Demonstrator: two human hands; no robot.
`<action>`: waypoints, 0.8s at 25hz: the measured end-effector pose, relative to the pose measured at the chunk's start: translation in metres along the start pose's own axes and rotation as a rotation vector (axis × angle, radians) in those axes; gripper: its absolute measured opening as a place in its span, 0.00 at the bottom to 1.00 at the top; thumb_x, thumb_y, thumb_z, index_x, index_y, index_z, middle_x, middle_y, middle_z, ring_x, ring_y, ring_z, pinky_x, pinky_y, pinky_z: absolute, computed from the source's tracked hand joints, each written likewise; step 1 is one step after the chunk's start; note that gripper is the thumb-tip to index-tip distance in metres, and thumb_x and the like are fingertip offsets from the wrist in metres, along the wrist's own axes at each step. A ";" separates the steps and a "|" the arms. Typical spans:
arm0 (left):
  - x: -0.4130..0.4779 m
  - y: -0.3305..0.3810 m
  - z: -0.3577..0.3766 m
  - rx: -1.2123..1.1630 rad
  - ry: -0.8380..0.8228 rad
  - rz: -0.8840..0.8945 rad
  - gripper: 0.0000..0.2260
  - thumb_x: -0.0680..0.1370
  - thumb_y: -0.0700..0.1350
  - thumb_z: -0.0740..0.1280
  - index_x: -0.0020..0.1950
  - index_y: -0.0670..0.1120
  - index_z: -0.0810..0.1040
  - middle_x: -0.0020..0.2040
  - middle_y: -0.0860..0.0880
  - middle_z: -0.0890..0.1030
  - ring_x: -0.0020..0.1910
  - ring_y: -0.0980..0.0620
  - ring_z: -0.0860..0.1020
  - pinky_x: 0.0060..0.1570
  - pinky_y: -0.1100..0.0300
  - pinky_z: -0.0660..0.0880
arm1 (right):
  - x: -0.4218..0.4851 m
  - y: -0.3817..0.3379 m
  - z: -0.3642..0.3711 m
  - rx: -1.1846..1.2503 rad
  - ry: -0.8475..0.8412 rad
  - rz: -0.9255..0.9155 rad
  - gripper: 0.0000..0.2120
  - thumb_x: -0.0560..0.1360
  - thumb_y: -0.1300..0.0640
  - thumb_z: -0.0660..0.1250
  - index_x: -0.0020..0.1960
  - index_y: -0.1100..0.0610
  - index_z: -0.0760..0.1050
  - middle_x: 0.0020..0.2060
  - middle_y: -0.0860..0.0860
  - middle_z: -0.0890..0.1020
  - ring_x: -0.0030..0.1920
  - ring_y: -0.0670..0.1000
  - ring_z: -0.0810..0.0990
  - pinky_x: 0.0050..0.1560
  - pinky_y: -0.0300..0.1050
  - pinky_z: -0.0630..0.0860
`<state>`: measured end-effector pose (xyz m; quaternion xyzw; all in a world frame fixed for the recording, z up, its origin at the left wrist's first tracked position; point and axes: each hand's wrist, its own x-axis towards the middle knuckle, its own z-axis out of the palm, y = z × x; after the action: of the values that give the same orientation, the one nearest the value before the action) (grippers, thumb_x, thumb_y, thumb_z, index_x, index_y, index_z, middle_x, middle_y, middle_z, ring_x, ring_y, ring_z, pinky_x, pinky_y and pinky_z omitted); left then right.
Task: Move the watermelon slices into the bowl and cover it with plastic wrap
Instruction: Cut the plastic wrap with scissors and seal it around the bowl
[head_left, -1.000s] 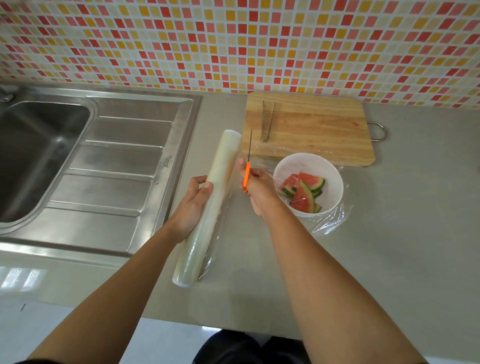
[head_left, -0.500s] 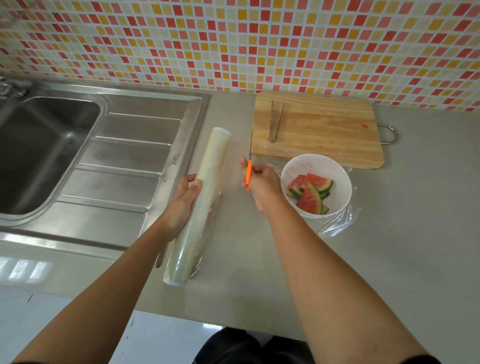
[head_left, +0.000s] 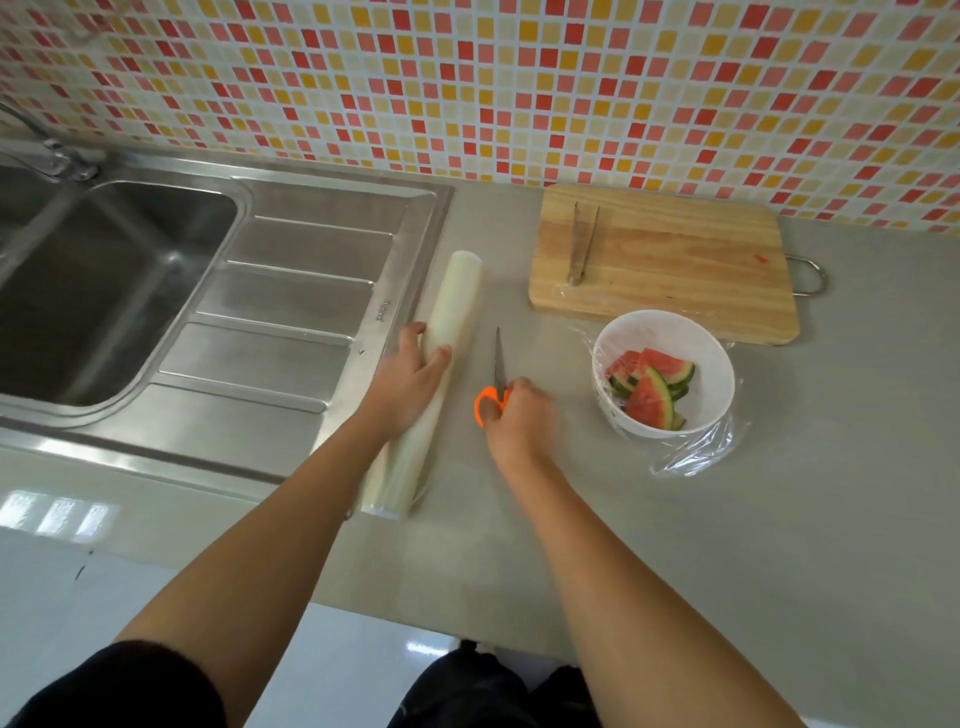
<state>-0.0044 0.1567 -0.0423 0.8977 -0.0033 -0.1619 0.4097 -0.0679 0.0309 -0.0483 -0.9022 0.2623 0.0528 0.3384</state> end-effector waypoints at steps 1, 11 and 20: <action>0.001 -0.001 0.004 0.055 0.005 0.024 0.23 0.79 0.54 0.58 0.71 0.46 0.60 0.55 0.39 0.77 0.58 0.40 0.74 0.56 0.52 0.68 | -0.002 -0.002 -0.001 -0.045 0.013 0.009 0.14 0.77 0.53 0.59 0.53 0.63 0.73 0.52 0.61 0.80 0.55 0.62 0.78 0.48 0.51 0.72; 0.003 0.004 0.025 0.520 0.179 0.167 0.21 0.79 0.48 0.53 0.68 0.38 0.62 0.60 0.37 0.73 0.55 0.38 0.74 0.55 0.46 0.66 | -0.005 -0.007 -0.001 -0.163 0.005 0.043 0.07 0.77 0.59 0.60 0.53 0.59 0.73 0.52 0.58 0.80 0.56 0.60 0.78 0.41 0.46 0.65; 0.002 0.003 0.020 0.509 0.165 0.003 0.27 0.80 0.58 0.53 0.73 0.42 0.58 0.64 0.36 0.69 0.61 0.37 0.68 0.58 0.46 0.67 | -0.007 -0.002 -0.005 -0.167 -0.004 -0.063 0.09 0.76 0.59 0.61 0.53 0.61 0.75 0.53 0.59 0.77 0.56 0.60 0.75 0.41 0.45 0.66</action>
<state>-0.0077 0.1392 -0.0530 0.9820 -0.0119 -0.0815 0.1699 -0.0728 0.0319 -0.0410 -0.9349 0.2278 0.0657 0.2642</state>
